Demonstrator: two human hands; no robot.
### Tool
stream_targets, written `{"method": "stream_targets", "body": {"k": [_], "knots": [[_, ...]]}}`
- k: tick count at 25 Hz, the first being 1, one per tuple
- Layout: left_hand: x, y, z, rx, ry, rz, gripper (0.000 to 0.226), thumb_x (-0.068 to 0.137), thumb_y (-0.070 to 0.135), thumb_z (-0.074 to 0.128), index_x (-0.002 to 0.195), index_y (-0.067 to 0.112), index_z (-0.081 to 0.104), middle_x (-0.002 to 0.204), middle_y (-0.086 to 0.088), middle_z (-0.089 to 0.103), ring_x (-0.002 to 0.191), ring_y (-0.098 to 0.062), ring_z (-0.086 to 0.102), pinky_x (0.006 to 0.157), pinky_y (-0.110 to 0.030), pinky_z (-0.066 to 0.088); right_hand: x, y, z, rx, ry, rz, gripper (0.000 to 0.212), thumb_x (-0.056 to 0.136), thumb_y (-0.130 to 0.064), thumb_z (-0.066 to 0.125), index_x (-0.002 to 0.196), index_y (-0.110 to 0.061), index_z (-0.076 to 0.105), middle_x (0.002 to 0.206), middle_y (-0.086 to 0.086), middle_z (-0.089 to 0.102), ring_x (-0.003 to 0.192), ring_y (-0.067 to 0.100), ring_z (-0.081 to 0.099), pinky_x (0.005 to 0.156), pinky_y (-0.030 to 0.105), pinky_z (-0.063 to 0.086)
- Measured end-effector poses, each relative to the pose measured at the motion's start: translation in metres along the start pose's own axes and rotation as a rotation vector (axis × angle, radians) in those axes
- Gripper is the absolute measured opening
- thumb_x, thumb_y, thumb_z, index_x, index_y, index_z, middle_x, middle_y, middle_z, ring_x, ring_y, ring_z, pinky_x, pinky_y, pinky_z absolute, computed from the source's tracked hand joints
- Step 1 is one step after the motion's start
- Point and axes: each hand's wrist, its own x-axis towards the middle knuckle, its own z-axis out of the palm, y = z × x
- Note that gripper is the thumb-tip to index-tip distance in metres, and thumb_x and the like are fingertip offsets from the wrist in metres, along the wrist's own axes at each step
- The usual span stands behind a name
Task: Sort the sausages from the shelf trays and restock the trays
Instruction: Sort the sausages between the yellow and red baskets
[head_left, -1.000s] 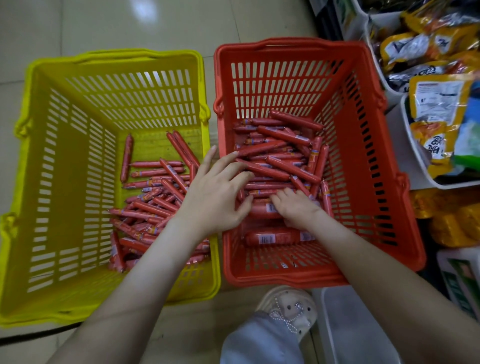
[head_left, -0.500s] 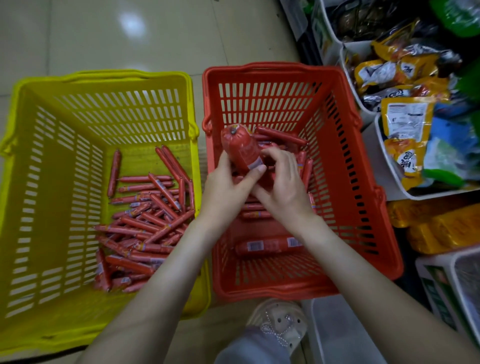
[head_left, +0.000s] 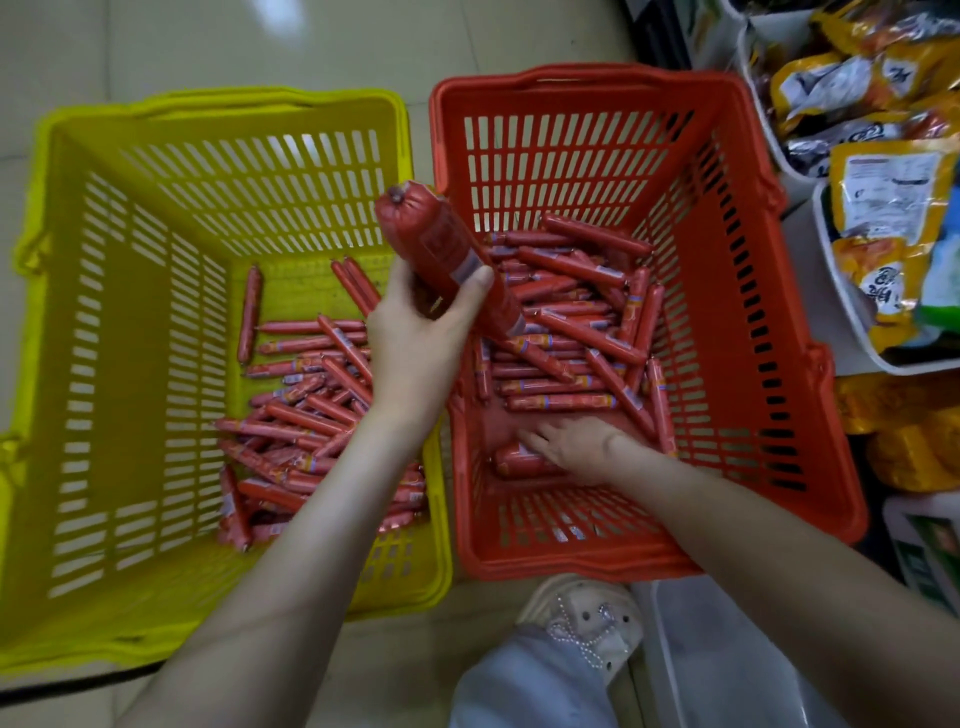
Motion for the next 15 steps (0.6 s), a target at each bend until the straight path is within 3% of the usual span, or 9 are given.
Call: {"method": "stream_targets", "body": {"k": [2,4,8,11,15], "knots": [[-0.004,-0.002,0.001,0.046,-0.031,-0.013,0.029,0.078,0.026,0.074,0.103,0.014,0.064,0.089,0.01,0.069,0.082,0.001,0.063,0.082,-0.025,0.051,-0.005,0.003,-0.003,-0.037,-0.003,0.042,0.061,0.097,-0.006,0.037,0.15,-0.008,0.008,0.147,0.014,0.032,0.129,0.032,0.04,0.098,0.043,0.041],[-0.006,0.0,0.004,0.077,-0.039,-0.016,0.03,0.076,0.031,0.075,0.101,0.019,0.064,0.09,0.01,0.07,0.085,-0.001,0.065,0.084,-0.029,0.053,-0.018,0.009,-0.009,-0.101,0.104,0.11,0.054,0.097,-0.003,0.032,0.148,-0.002,0.014,0.144,0.016,0.033,0.128,0.033,0.039,0.096,0.045,0.042],[-0.022,0.021,0.014,0.087,-0.033,-0.025,0.036,0.073,0.046,0.072,0.101,0.024,0.064,0.091,0.008,0.071,0.088,-0.007,0.068,0.085,-0.038,0.054,-0.075,0.028,-0.022,-0.055,0.676,0.331,0.051,0.078,-0.006,0.031,0.126,0.002,0.049,0.107,0.017,0.063,0.091,0.033,0.063,0.074,0.038,0.054],[-0.051,0.064,0.027,0.075,-0.104,-0.004,0.039,0.072,0.051,0.071,0.098,0.024,0.064,0.088,0.01,0.071,0.084,-0.006,0.066,0.082,-0.039,0.054,-0.153,0.029,-0.031,-0.019,0.886,0.518,0.048,0.082,-0.016,0.052,0.126,-0.003,0.04,0.107,0.015,0.062,0.092,0.032,0.061,0.082,0.039,0.052],[-0.114,0.155,0.049,0.048,-0.249,0.072,0.031,0.074,0.041,0.073,0.096,0.02,0.066,0.084,0.009,0.072,0.078,0.001,0.064,0.079,-0.038,0.054,-0.294,-0.003,-0.031,0.125,1.012,0.773,0.053,0.075,-0.015,0.047,0.126,-0.005,0.041,0.107,0.015,0.061,0.093,0.034,0.057,0.084,0.041,0.051]]}}
